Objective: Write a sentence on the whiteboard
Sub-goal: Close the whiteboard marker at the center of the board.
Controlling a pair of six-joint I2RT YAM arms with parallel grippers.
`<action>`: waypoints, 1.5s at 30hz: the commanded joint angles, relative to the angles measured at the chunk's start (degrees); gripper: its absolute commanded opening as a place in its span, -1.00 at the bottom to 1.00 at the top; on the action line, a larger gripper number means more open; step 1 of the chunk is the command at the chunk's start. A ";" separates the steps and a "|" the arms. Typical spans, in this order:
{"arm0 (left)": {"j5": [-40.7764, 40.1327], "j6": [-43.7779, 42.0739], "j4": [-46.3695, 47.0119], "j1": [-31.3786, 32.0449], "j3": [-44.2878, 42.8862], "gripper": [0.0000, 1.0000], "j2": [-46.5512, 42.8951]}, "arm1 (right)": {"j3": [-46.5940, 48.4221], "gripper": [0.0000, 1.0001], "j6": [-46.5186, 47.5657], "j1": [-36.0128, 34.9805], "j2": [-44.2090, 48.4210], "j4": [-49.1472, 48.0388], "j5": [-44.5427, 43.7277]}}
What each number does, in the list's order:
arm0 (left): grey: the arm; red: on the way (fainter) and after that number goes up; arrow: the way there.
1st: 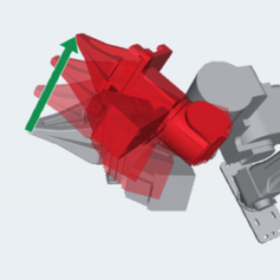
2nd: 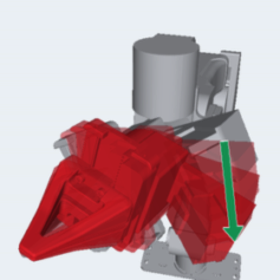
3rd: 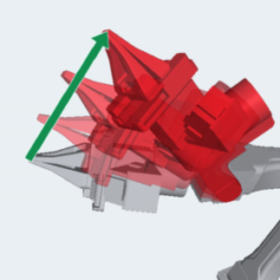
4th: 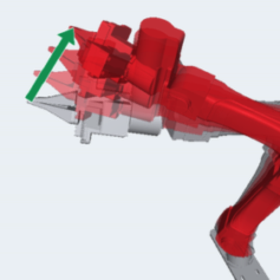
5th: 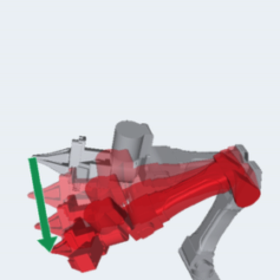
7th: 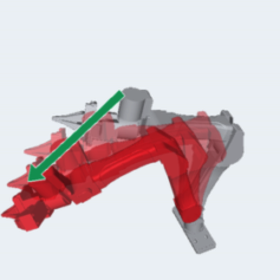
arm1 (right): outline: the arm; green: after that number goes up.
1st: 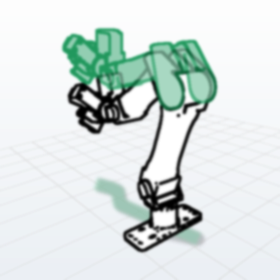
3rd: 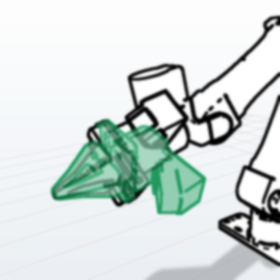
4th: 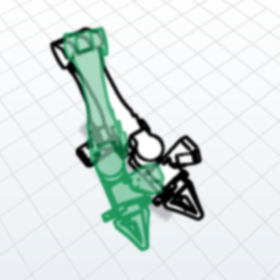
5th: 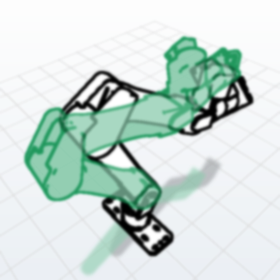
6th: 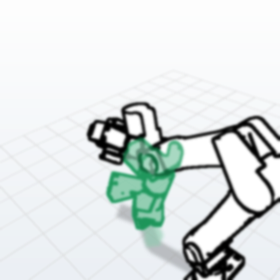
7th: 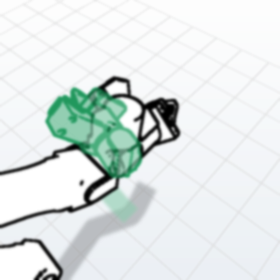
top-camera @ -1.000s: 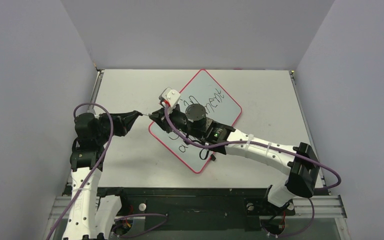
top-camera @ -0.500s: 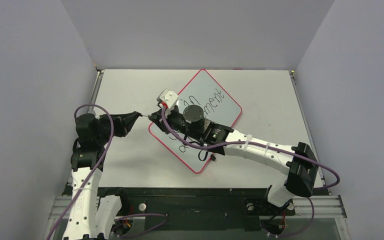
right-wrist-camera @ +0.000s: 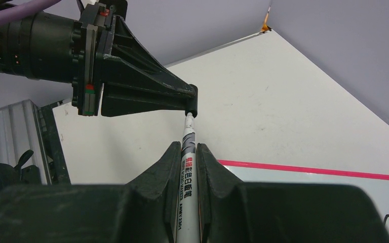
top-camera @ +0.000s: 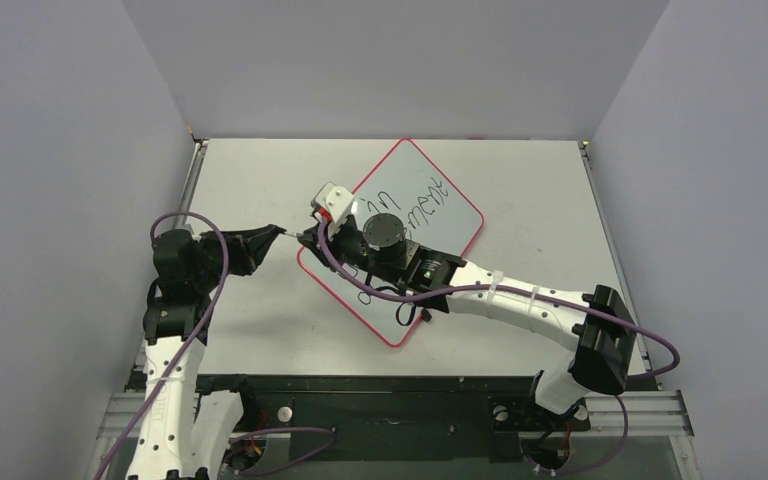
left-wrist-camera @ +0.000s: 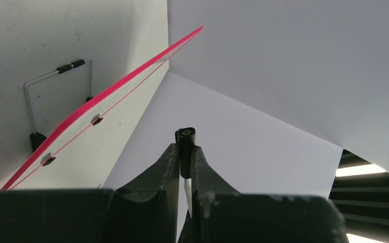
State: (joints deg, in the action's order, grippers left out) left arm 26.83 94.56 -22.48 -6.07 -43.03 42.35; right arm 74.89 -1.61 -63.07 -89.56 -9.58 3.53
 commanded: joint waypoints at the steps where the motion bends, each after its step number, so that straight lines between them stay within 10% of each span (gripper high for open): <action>1: 0.07 0.65 3.12 -0.11 0.08 -1.00 -0.86 | -0.10 -1.00 0.82 -0.39 2.09 -1.88 -1.93; 45: 1.88 1.69 3.69 0.00 -1.28 -1.00 -0.90 | 5.32 -1.00 3.42 -1.44 -5.65 -1.19 -3.31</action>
State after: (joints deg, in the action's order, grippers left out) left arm 26.57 95.61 -21.93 -6.07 -42.37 41.91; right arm 78.76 -0.21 -63.86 -93.51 -8.21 1.21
